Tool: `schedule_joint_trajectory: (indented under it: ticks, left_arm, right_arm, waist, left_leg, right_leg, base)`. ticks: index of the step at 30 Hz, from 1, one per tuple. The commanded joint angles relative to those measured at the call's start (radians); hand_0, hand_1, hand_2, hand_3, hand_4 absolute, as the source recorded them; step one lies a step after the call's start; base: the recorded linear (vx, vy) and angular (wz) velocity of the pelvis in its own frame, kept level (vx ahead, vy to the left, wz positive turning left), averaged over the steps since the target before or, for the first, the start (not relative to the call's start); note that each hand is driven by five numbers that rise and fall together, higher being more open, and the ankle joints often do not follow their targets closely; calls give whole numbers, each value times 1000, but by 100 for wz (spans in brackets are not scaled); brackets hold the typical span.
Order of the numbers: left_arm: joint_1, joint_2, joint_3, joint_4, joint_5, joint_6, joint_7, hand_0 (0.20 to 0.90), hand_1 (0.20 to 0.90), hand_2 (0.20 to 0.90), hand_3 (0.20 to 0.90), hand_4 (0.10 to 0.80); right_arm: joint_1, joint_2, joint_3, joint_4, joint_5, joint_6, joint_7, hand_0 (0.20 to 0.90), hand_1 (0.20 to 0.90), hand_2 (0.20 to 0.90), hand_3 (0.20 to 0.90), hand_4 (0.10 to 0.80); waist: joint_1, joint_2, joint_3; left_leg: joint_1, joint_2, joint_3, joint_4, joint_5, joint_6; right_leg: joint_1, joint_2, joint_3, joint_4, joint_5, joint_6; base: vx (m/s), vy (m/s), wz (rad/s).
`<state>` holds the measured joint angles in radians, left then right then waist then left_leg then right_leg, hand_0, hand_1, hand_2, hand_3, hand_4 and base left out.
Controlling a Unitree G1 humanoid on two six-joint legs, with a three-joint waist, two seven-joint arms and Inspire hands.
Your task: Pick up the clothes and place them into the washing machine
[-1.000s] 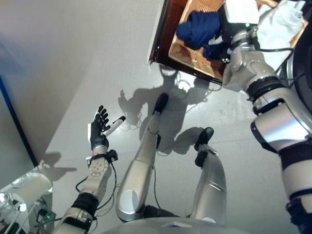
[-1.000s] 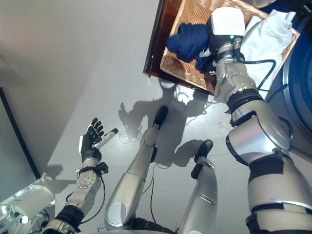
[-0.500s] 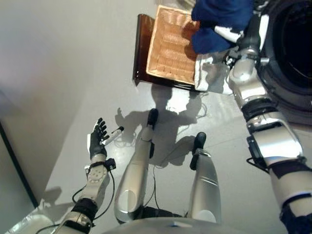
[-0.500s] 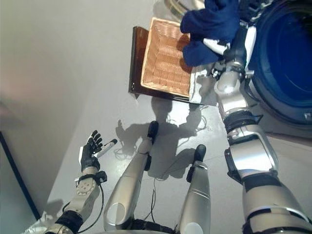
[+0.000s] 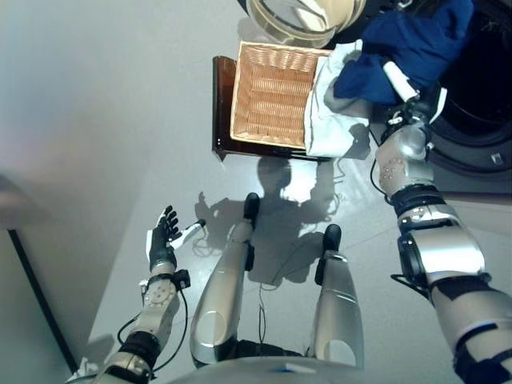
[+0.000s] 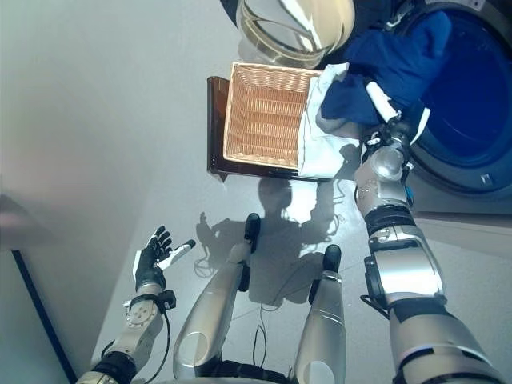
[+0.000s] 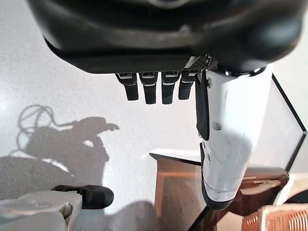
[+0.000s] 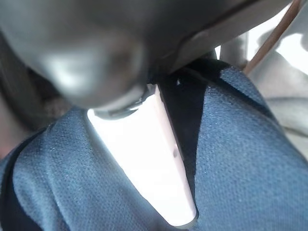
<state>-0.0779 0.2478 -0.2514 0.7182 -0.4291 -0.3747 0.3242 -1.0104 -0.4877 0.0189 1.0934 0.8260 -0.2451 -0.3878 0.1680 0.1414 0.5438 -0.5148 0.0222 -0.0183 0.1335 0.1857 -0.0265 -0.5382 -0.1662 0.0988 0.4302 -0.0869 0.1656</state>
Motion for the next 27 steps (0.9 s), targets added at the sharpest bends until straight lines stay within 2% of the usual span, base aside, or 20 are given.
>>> schedule_joint_trajectory:
  ticks: [1, 4, 8, 19, 27]
  left_arm:
    - [19, -9, -33, 18, -22, -33, 0, 900, 900, 900, 900, 800]
    - [24, -15, -41, 29, -33, -28, -14, 900, 900, 900, 900, 800]
    - [32, -13, -48, 5, -53, -28, -33, 900, 900, 900, 900, 800]
    - [26, -10, -65, -37, -74, -23, -67, 900, 900, 900, 900, 800]
    - [20, -2, -65, -45, -88, -24, -84, 900, 900, 900, 900, 800]
  right_arm:
    - [-71, -121, -24, -64, 96, -125, 40, 200, 200, 200, 200, 300]
    - [-65, -136, -67, -29, 215, -129, 78, 200, 200, 200, 200, 300]
    - [-63, -177, -85, 0, 268, -125, 106, 200, 200, 200, 200, 300]
    - [-83, -260, -45, 116, 328, -31, 209, 200, 200, 200, 200, 300]
    - [-153, -339, 17, 202, 280, 28, 245, 200, 200, 200, 200, 300]
  waist:
    - [-5, 98, -26]
    - [-13, 109, -41]
    - [-15, 115, -48]
    - [-26, 121, -35]
    - [-18, 116, -41]
  left_leg:
    - [-34, -25, 19, -2, -9, -59]
    - [-26, -25, 25, -2, -13, -59]
    - [-27, -23, 30, 5, -18, -58]
    - [-30, -21, 41, 4, -15, -63]
    - [-34, -19, 42, -1, -10, -64]
  right_leg:
    - [58, 32, -21, 11, -63, -85]
    - [60, 32, -12, 17, -66, -86]
    - [58, 32, -8, 21, -70, -86]
    - [37, 37, 5, 39, -71, -91]
    - [26, 36, 7, 43, -69, -92]
  base:
    - [11, -25, -4]
    - [5, -6, -2]
    - [2, -24, -11]
    - [-1, -2, -1]
    - [0, 0, 0]
